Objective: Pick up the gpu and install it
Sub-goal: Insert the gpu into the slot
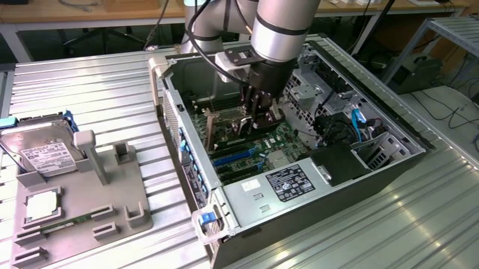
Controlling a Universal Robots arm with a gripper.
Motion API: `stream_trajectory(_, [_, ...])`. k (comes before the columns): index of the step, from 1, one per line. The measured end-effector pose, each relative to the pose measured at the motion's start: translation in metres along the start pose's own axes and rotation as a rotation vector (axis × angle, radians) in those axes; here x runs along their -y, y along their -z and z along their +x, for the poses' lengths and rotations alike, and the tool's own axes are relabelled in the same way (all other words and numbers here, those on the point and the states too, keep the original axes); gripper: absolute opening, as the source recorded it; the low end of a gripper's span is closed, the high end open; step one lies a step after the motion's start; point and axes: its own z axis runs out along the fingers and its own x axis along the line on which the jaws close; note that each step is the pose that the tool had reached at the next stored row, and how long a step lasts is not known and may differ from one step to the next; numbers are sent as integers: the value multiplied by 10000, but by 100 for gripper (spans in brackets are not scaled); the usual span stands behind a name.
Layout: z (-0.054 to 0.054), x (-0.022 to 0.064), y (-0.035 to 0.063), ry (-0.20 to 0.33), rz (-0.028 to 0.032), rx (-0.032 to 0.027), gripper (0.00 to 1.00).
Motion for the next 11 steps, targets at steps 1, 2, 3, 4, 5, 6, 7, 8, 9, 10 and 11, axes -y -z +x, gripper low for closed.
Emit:
stream_trajectory(1, [1,-13,-7,0,30,-2,28])
stream_trajectory(2, [1,-21,-14,2,79,-3,28])
stream_trajectory(3, [0,-24,-18,2,97,-1,28])
stream_trajectory(4, [1,-24,-19,3,107,-3,28])
stream_trajectory(5, [1,-24,-24,3,113,0,28])
stream_trajectory(6, [0,-24,-30,3,117,3,28])
stream_trajectory(7, [1,-24,-35,2,119,0,28])
stream_trajectory(8, [1,-24,-45,3,120,1,28])
stream_trajectory(9, [1,-24,-57,3,120,0,28])
stream_trajectory(10, [1,-25,-69,3,119,0,28])
stream_trajectory(11, [2,-25,-96,2,120,0,28])
